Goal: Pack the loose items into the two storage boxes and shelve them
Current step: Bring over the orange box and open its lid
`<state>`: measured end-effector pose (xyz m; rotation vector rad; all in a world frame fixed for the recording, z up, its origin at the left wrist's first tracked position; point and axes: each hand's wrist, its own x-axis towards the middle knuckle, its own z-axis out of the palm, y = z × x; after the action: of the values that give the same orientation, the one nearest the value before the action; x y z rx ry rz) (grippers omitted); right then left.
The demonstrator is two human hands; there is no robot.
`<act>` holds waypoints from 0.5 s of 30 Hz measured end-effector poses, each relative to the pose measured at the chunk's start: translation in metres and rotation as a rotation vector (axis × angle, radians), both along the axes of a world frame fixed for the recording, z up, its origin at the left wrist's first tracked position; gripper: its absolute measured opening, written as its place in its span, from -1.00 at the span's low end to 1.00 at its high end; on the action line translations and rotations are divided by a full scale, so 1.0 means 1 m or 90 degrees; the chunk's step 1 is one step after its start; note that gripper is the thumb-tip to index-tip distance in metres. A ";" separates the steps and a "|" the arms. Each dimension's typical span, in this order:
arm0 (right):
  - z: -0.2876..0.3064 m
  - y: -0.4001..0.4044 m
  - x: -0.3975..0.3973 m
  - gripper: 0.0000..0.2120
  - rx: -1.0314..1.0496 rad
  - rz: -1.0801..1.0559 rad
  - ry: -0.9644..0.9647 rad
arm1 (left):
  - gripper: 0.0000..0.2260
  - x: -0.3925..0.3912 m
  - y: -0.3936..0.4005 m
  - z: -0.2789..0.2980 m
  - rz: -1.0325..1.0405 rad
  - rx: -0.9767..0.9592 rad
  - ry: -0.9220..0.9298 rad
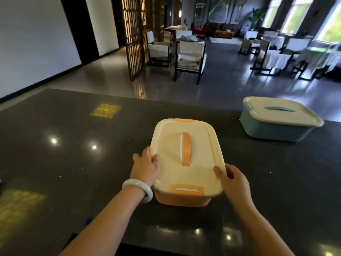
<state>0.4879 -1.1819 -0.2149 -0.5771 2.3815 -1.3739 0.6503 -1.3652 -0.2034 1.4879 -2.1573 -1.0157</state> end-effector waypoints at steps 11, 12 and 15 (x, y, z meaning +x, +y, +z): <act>0.014 0.013 0.048 -0.70 0.026 0.315 0.212 | -0.44 -0.007 -0.010 -0.007 -0.310 -0.190 -0.129; 0.015 0.013 0.049 -0.71 0.012 0.306 0.210 | -0.43 -0.007 -0.010 -0.007 -0.310 -0.189 -0.129; 0.022 0.008 0.047 -0.76 0.005 0.310 0.160 | -0.43 -0.009 -0.010 -0.007 -0.306 -0.173 -0.138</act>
<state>0.5351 -1.1743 -0.1933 -1.2928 2.2085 -1.1247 0.6409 -1.3756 -0.2100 1.0146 -2.7601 -0.6731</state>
